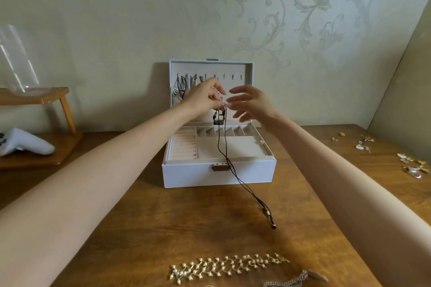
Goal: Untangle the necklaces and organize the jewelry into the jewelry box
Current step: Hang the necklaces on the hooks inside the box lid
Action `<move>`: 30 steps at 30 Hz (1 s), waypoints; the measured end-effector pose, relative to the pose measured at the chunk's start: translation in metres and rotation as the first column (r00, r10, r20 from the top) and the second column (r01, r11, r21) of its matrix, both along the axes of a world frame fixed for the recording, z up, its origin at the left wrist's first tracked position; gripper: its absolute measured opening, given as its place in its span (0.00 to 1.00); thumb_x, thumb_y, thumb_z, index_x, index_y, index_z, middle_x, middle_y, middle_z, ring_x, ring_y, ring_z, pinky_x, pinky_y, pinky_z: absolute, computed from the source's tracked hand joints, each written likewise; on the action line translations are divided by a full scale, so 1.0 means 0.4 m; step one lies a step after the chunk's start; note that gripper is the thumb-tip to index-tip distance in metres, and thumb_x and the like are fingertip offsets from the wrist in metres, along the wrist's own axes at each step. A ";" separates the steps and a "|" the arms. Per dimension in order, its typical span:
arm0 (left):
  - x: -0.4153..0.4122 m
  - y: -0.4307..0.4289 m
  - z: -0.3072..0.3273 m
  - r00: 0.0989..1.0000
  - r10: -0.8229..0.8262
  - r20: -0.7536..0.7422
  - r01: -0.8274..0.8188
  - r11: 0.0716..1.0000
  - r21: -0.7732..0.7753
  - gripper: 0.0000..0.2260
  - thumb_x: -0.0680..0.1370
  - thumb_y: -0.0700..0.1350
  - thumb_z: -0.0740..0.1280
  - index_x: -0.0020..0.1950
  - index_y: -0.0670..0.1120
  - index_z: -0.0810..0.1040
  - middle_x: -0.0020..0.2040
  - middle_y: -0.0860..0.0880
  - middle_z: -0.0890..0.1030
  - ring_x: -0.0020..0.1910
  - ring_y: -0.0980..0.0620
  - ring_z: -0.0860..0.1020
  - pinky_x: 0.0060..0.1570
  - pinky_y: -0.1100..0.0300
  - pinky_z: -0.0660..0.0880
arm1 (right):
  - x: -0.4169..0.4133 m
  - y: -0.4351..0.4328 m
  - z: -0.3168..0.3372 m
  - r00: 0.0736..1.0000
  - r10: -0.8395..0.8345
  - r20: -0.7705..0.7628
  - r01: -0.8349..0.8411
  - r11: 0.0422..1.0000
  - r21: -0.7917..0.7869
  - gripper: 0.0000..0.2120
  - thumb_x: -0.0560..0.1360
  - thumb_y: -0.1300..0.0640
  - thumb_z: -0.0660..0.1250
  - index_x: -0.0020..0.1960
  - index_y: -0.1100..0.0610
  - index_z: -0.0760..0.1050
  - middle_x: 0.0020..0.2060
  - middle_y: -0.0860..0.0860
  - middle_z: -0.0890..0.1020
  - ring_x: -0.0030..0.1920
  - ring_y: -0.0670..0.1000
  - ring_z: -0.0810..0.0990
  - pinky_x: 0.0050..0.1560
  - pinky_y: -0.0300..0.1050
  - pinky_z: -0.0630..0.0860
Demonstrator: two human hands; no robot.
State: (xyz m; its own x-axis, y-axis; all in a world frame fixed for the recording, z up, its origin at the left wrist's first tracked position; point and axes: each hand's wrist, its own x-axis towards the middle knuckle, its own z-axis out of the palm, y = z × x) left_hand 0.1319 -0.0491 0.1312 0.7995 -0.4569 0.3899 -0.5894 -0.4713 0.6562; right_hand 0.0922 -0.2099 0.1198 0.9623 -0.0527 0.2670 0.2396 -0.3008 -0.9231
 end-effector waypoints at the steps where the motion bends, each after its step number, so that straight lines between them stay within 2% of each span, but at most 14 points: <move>1: 0.010 -0.007 0.001 1.000 -0.006 0.006 0.006 1.000 0.011 0.09 0.74 0.37 0.69 0.52 0.45 0.73 0.43 0.50 0.82 0.47 0.52 0.80 0.60 0.54 0.71 | 0.016 -0.004 0.000 0.997 0.061 -0.044 -0.060 0.998 0.021 0.16 0.71 0.66 0.71 0.57 0.60 0.73 0.45 0.56 0.82 0.30 0.48 0.79 0.29 0.38 0.75; 3: 0.032 -0.022 0.001 1.000 -0.005 0.009 0.005 1.000 0.023 0.08 0.74 0.35 0.68 0.50 0.44 0.73 0.44 0.47 0.82 0.47 0.51 0.80 0.59 0.54 0.73 | 0.049 -0.012 -0.005 0.990 0.118 -0.082 -0.117 0.993 0.019 0.11 0.72 0.65 0.71 0.52 0.60 0.75 0.41 0.56 0.82 0.31 0.48 0.79 0.30 0.36 0.75; 6: 0.066 -0.038 -0.006 1.000 0.027 0.016 -0.027 0.999 0.017 0.06 0.73 0.36 0.70 0.47 0.43 0.75 0.43 0.46 0.81 0.46 0.49 0.81 0.56 0.52 0.76 | 0.090 -0.026 -0.022 0.992 0.100 -0.080 -0.098 0.995 0.032 0.03 0.71 0.65 0.71 0.45 0.61 0.78 0.36 0.56 0.82 0.29 0.46 0.79 0.31 0.34 0.77; 8: 0.090 -0.046 -0.016 0.998 0.059 0.018 -0.059 0.998 0.017 0.05 0.72 0.37 0.72 0.45 0.43 0.77 0.42 0.47 0.82 0.45 0.50 0.81 0.54 0.51 0.77 | 0.111 -0.033 -0.032 0.993 0.073 -0.089 -0.070 0.997 0.040 0.03 0.71 0.65 0.72 0.43 0.63 0.79 0.34 0.56 0.83 0.29 0.47 0.80 0.33 0.35 0.78; 11: 0.126 -0.056 -0.021 0.991 0.122 0.052 -0.125 0.991 0.051 0.03 0.72 0.39 0.72 0.43 0.44 0.79 0.43 0.48 0.83 0.45 0.52 0.81 0.53 0.52 0.77 | 0.138 -0.037 -0.035 0.997 0.004 -0.072 -0.002 1.000 0.030 0.03 0.71 0.65 0.72 0.42 0.65 0.80 0.33 0.56 0.83 0.28 0.46 0.79 0.30 0.34 0.77; 14: 0.152 -0.068 -0.009 0.977 0.194 0.092 -0.199 0.979 0.047 0.02 0.73 0.41 0.72 0.43 0.45 0.80 0.44 0.51 0.81 0.43 0.55 0.77 0.49 0.59 0.75 | 0.170 -0.031 -0.022 0.995 -0.096 -0.040 0.098 0.995 0.037 0.03 0.72 0.65 0.71 0.43 0.65 0.79 0.35 0.58 0.83 0.28 0.47 0.78 0.28 0.34 0.75; 16: 0.171 -0.080 0.003 0.954 0.280 0.108 -0.281 0.960 -0.008 0.02 0.73 0.42 0.71 0.44 0.45 0.80 0.44 0.51 0.80 0.43 0.55 0.76 0.45 0.62 0.73 | 0.194 -0.021 -0.007 0.983 -0.184 -0.005 0.184 0.981 0.056 0.04 0.72 0.65 0.70 0.45 0.66 0.80 0.37 0.59 0.83 0.28 0.47 0.77 0.27 0.34 0.74; 18: 0.196 -0.098 0.011 0.923 0.370 0.104 -0.363 0.928 -0.080 0.03 0.73 0.43 0.71 0.40 0.46 0.79 0.41 0.53 0.79 0.44 0.53 0.77 0.43 0.62 0.73 | 0.216 -0.010 0.011 0.963 -0.268 0.036 0.264 0.961 0.086 0.04 0.72 0.65 0.70 0.46 0.65 0.80 0.34 0.57 0.82 0.26 0.46 0.76 0.25 0.34 0.73; 21: 0.234 -0.127 0.023 0.898 0.440 0.012 -0.425 0.872 -0.243 0.11 0.73 0.43 0.72 0.35 0.49 0.72 0.35 0.55 0.74 0.43 0.50 0.76 0.37 0.62 0.68 | 0.247 0.004 0.037 0.935 -0.345 0.081 0.333 0.933 0.136 0.03 0.71 0.64 0.72 0.40 0.61 0.78 0.30 0.54 0.79 0.26 0.47 0.76 0.23 0.34 0.73; 23: 0.246 -0.141 0.032 0.856 0.517 0.024 -0.493 0.829 -0.262 0.07 0.73 0.45 0.72 0.39 0.48 0.74 0.39 0.53 0.77 0.43 0.51 0.76 0.34 0.62 0.66 | 0.277 0.009 0.046 0.910 -0.398 0.114 0.386 0.916 0.113 0.08 0.70 0.63 0.73 0.35 0.57 0.76 0.30 0.53 0.79 0.28 0.49 0.77 0.28 0.37 0.77; 26: 0.259 -0.157 0.035 0.783 0.614 0.098 -0.573 0.774 -0.269 0.03 0.73 0.42 0.68 0.43 0.50 0.76 0.44 0.52 0.80 0.45 0.51 0.77 0.36 0.61 0.64 | 0.314 0.018 0.050 0.869 -0.464 0.173 0.455 0.886 0.092 0.12 0.69 0.63 0.72 0.31 0.55 0.73 0.31 0.51 0.78 0.36 0.54 0.80 0.39 0.46 0.79; 30: 0.256 -0.181 0.026 0.765 0.628 0.142 -0.567 0.762 -0.313 0.05 0.74 0.38 0.63 0.47 0.46 0.75 0.46 0.48 0.80 0.43 0.48 0.75 0.35 0.58 0.63 | 0.327 0.025 0.048 0.808 -0.506 0.302 0.525 0.851 0.021 0.07 0.70 0.65 0.65 0.35 0.57 0.72 0.33 0.50 0.76 0.39 0.52 0.76 0.39 0.43 0.71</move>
State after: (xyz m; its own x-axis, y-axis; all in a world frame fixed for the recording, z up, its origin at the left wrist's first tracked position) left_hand 0.2343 -0.1215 0.1415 0.7518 0.2160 0.6230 -0.3840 -0.6247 0.6800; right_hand 0.2231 -0.2000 0.1389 0.6785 -0.4939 0.5438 0.2828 -0.5076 -0.8139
